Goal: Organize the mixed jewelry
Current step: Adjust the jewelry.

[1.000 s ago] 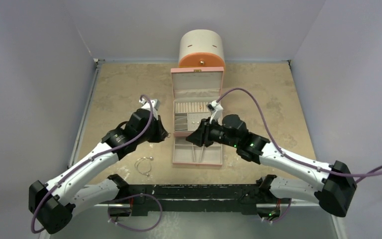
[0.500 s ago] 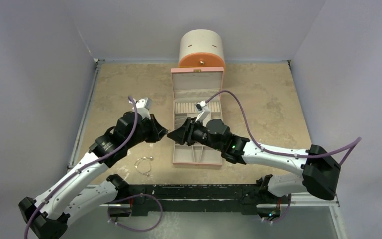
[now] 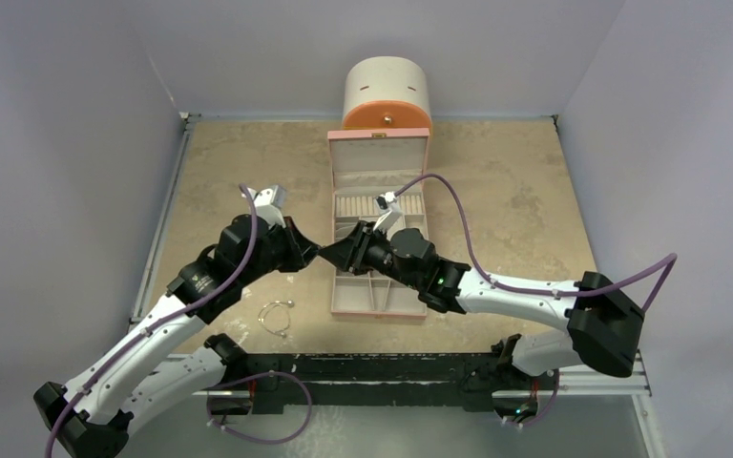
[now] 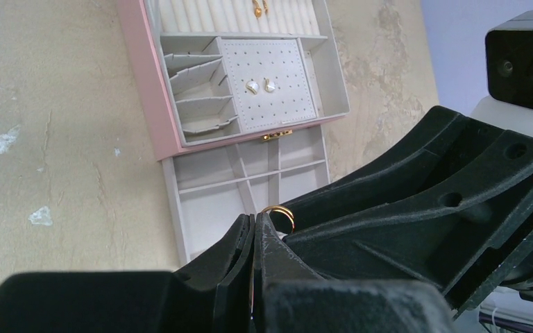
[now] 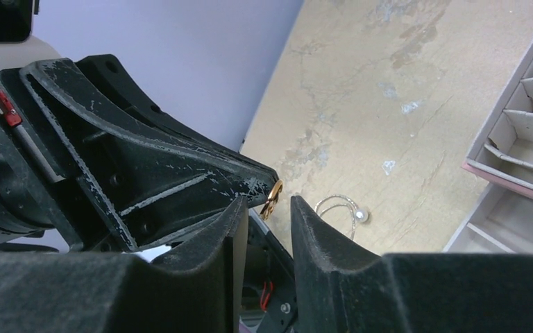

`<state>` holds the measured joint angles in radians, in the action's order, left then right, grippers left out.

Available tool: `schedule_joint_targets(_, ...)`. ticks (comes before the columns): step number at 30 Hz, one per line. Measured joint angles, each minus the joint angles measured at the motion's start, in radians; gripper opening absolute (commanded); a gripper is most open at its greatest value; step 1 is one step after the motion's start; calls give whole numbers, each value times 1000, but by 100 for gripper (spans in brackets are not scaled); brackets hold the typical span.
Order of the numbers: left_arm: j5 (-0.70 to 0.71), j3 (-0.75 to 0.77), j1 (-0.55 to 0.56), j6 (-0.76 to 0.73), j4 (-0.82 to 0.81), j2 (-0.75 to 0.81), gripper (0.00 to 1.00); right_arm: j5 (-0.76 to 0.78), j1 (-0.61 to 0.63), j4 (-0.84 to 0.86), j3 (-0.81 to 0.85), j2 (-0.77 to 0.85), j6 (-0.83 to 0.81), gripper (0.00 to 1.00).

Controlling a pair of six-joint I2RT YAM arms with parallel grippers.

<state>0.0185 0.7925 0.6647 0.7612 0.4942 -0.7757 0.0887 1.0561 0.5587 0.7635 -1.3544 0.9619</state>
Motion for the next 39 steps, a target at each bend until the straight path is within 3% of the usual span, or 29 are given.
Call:
schedule_joint_targets(8, 0, -6, 0, 14, -11, 0, 0, 3, 3, 20, 0, 0, 10, 0)
schedule_joint_targets(13, 8, -13, 0, 16, -24, 0, 1, 7, 4, 22, 0, 0, 15, 0)
schedule_joint_targets(17, 12, -17, 0, 19, -26, 3, 29, 8, 4, 22, -1, 1, 14, 0)
schedule_joint_targets(20, 39, -17, 0, 22, -8, 21, 40, 7, 4, 18, -1, 14, 10, 0)
schedule_joint_targets(32, 62, 13, 0, -42, 50, 163, 47, -145, -15, -104, -25, 119, -116, 0)
schedule_joint_targets(39, -129, 35, 0, -130, 49, 184, 46, -447, -143, -206, -59, 238, -302, 0)
